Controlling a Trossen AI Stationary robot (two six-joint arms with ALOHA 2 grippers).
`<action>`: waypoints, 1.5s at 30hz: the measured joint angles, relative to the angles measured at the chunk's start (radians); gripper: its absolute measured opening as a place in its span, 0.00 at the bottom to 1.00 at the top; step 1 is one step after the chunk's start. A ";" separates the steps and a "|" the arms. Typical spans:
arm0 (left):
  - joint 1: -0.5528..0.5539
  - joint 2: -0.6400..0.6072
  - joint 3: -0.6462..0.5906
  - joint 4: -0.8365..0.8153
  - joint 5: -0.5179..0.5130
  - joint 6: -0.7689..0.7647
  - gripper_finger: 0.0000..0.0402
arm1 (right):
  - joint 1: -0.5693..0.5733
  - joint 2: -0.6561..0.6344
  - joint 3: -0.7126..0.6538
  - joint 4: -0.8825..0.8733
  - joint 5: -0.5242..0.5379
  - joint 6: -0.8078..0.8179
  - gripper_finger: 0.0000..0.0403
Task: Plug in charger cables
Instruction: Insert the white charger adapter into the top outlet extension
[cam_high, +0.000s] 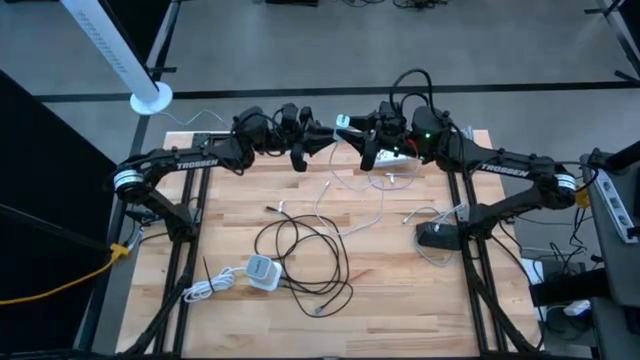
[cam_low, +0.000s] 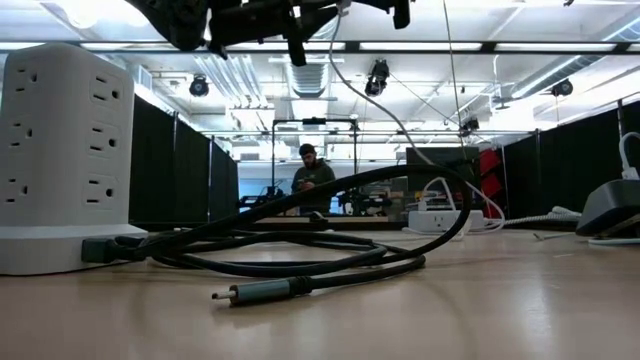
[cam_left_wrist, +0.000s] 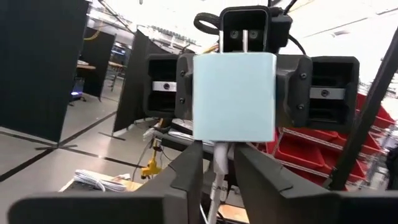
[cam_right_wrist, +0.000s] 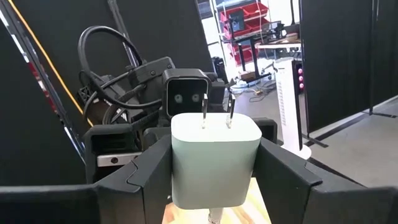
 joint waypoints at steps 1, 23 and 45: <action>-0.003 0.000 0.000 0.000 -0.004 0.006 0.21 | 0.000 0.000 0.000 0.000 0.000 0.000 0.46; -0.021 0.021 0.000 -0.015 -0.010 0.013 0.02 | 0.000 0.000 0.000 -0.003 -0.003 -0.001 0.46; -0.008 -0.030 0.001 0.007 0.292 -0.072 0.00 | -0.007 -0.067 0.000 -0.053 -0.228 -0.142 0.75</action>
